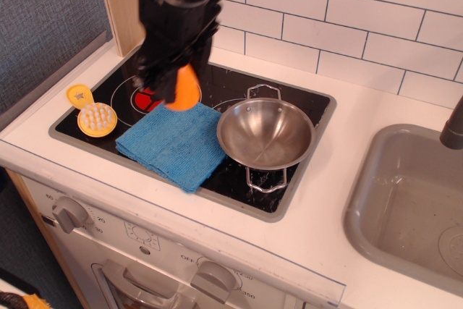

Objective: Put the potato in the cloth

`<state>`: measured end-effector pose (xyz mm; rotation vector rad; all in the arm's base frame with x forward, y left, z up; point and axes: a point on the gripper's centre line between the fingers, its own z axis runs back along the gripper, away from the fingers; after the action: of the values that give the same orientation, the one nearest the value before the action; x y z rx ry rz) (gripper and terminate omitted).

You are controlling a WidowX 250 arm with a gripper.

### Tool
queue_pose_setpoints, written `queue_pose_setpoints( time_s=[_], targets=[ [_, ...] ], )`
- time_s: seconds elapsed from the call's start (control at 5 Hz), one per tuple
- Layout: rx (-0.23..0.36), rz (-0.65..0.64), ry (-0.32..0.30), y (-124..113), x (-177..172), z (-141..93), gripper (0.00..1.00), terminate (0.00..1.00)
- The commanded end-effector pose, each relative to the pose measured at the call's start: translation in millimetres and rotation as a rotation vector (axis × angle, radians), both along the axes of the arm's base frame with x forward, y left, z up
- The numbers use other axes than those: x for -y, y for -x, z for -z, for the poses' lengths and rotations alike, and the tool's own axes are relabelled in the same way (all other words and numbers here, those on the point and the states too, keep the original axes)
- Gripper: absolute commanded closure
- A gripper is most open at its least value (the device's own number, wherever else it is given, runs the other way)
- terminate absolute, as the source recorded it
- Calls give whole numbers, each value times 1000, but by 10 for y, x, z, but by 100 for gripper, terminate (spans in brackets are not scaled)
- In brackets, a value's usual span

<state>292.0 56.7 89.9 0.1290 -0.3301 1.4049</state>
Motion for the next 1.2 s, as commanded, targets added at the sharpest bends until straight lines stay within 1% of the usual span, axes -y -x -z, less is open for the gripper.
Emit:
queue_pose_setpoints(
  time_s=[0.0, 0.2, 0.4, 0.8, 1.0],
  targets=[
    [-49, -30, 35, 31, -147, 354, 100, 0],
    [-72, -29, 55, 39, -176, 506, 100, 0],
    [-39, -67, 86, 28, -171, 508, 0, 0],
    [-37, -40, 97, 20, -147, 497, 0, 0],
    [1, -22, 98, -20, -141, 384, 0, 0]
  ],
)
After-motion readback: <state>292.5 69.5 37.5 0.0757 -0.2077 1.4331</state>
